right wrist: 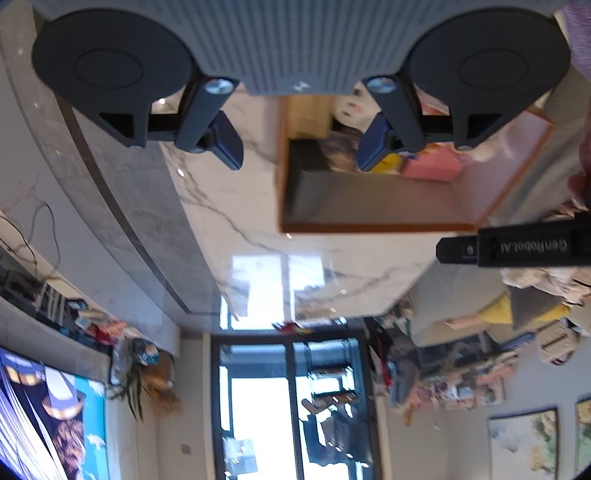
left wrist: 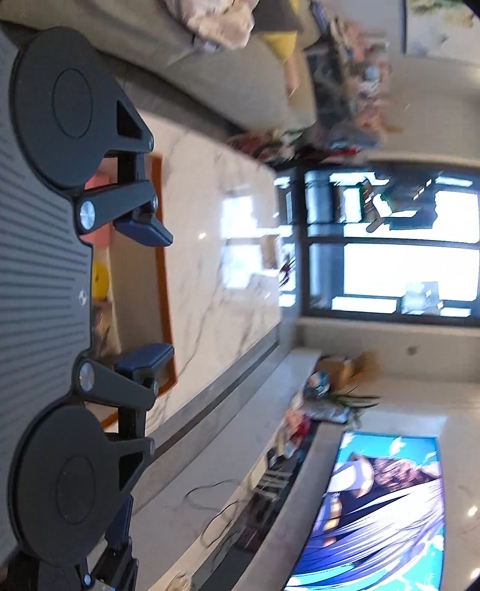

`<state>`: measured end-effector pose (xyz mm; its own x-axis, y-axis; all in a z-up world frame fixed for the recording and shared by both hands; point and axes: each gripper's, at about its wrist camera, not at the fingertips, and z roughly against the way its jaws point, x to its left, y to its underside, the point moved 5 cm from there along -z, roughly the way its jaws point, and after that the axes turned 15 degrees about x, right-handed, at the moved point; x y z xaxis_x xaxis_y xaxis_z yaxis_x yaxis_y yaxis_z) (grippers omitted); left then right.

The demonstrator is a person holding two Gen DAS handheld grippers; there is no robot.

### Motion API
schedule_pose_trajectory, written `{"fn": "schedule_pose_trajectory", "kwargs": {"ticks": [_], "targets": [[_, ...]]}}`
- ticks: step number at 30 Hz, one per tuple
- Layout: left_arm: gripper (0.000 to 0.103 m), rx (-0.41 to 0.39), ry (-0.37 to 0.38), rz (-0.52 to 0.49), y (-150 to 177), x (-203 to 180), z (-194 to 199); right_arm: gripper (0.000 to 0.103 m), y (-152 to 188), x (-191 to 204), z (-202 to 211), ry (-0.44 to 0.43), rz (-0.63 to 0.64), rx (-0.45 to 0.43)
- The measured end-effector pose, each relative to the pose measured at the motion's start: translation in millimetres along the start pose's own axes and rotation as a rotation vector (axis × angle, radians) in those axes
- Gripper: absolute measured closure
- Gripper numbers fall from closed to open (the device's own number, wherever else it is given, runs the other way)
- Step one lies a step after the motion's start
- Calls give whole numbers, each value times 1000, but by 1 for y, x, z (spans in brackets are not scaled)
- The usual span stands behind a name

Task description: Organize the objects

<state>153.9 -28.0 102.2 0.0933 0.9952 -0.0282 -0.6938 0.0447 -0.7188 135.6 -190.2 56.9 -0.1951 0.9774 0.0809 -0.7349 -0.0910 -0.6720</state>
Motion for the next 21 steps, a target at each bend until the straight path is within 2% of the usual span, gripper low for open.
{"fn": "schedule_pose_trajectory", "kwargs": {"ticks": [7,11,16,21], "targets": [[26,-84,-88,70,17,20,41,19,7,31,37,-9,47,-71],[26,-109,-116,49,30,31,55,17,13,40,50,-2,58,-93],[23,-58,-113,93,60,46,52,13,25,46,51,10,49,-85],[23,44,-112,125,96,58,35,13,40,50,28,21,50,-6]]}}
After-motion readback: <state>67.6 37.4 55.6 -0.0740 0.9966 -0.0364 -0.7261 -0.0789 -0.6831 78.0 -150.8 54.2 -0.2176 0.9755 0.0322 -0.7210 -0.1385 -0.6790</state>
